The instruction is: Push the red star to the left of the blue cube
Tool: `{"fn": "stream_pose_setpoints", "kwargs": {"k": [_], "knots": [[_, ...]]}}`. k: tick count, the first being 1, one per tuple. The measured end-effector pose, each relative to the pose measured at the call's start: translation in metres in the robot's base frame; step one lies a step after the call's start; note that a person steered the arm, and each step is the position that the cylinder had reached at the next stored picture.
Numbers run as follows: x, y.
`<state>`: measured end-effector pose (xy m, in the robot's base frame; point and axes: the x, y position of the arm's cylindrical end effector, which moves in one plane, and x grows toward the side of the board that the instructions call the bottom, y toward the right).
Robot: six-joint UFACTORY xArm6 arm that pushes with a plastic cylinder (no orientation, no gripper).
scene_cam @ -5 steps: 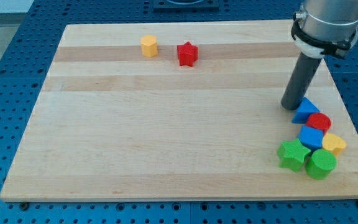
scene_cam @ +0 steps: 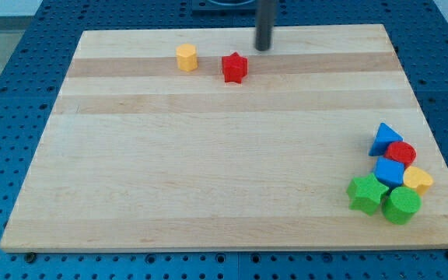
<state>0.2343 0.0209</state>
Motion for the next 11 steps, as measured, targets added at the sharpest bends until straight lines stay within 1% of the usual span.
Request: {"fn": "stream_pose_setpoints", "kwargs": {"k": [1,2,3,5,7,9,10,11], "knots": [[0.022,-0.038],[0.070,-0.035],[0.104,-0.014],[0.150,0.038],[0.218,0.057],[0.273,0.088],[0.291,0.104],[0.294,0.089]]}}
